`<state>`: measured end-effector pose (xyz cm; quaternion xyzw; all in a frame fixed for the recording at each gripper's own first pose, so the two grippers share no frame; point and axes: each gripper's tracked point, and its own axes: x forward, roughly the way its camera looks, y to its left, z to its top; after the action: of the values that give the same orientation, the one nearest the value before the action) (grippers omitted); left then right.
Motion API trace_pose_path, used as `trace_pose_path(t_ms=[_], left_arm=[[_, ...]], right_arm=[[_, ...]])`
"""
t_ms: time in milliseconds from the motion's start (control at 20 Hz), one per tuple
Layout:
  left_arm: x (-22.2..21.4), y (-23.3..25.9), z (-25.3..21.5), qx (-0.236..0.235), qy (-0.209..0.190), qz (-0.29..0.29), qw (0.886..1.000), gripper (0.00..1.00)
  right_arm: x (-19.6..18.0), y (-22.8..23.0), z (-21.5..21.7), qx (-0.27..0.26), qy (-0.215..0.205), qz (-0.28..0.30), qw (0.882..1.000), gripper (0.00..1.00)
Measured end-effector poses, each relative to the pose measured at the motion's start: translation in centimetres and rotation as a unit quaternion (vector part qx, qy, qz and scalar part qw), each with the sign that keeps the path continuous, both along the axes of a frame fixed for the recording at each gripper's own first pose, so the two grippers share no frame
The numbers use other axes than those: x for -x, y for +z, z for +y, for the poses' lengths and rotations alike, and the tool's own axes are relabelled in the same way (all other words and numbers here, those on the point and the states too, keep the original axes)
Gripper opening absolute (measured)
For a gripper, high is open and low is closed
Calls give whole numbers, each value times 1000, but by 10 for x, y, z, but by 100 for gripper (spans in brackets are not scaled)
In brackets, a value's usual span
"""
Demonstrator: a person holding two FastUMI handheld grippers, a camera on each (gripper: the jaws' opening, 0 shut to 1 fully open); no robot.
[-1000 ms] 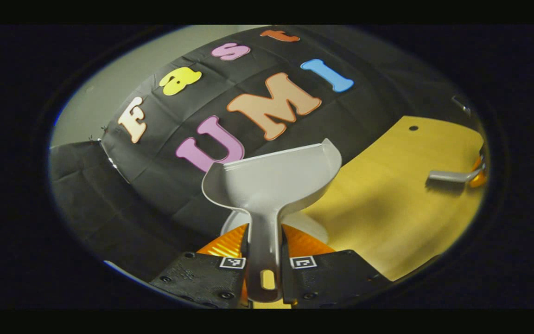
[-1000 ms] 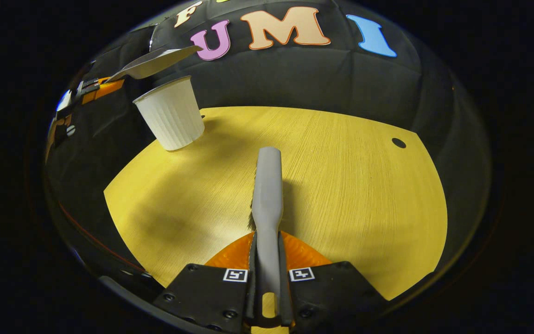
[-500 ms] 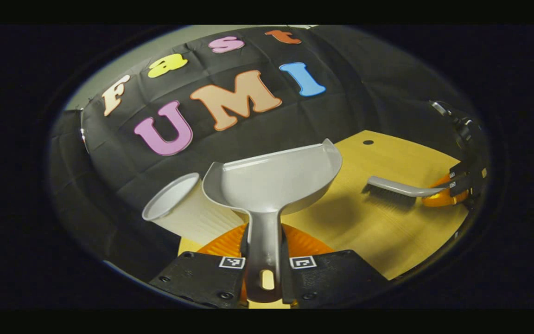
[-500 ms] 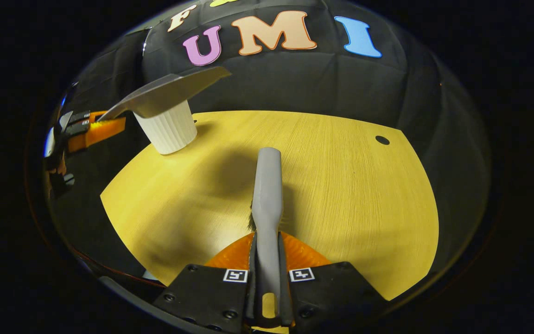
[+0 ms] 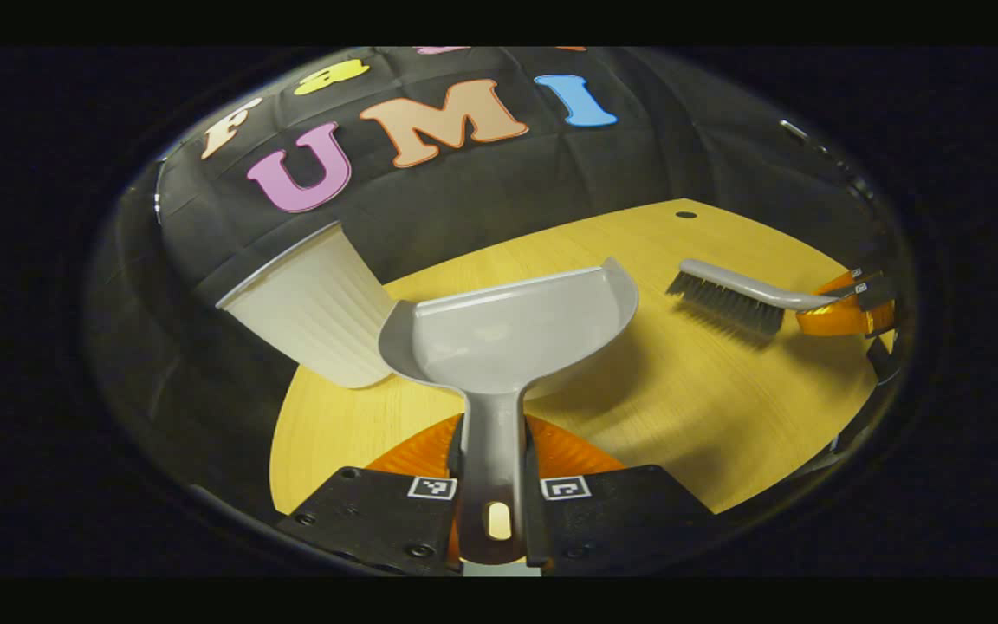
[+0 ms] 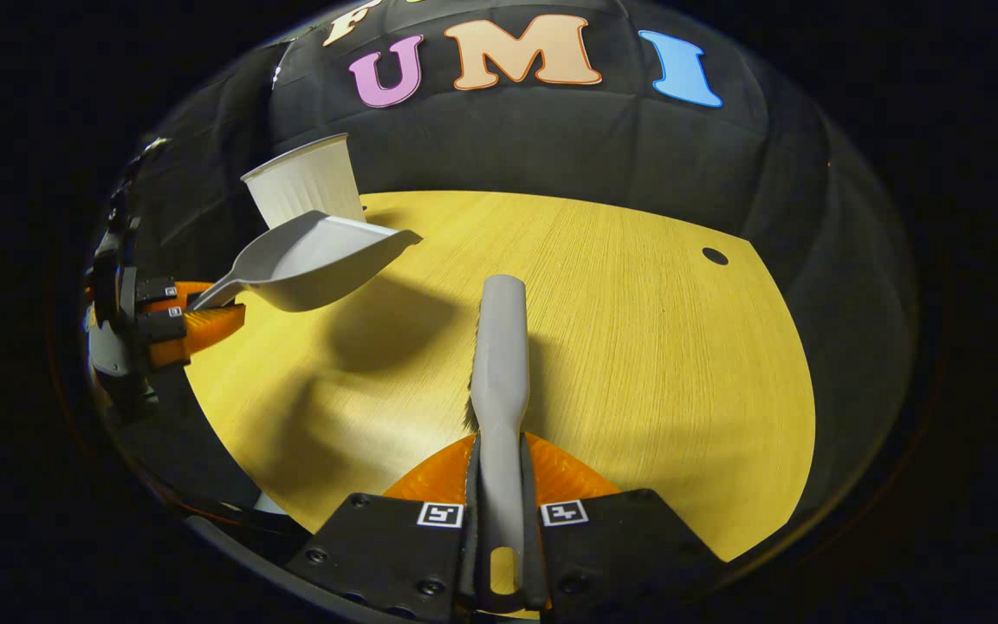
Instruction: Pick up the small broom and dustpan from the desktop, sweep the trash into the dustpan with the broom, and then empty the trash into the garbage bin.
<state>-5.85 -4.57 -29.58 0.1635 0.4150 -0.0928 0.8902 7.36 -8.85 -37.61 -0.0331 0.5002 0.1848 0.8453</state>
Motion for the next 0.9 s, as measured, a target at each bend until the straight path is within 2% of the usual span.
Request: trace_pose_path(t_ms=[400, 550, 900], left_arm=[[26, -60, 13, -15, 14, 45, 999, 22], [26, -68, 18, -16, 19, 56, 998, 21], [27, -71, 20, -38, 18, 58, 997, 29]], right_arm=[[1, -3, 1, 52, 15, 7, 999, 17], [1, -1, -1, 74, 21, 20, 997, 17], [11, 1, 3, 95, 25, 30, 995, 20]])
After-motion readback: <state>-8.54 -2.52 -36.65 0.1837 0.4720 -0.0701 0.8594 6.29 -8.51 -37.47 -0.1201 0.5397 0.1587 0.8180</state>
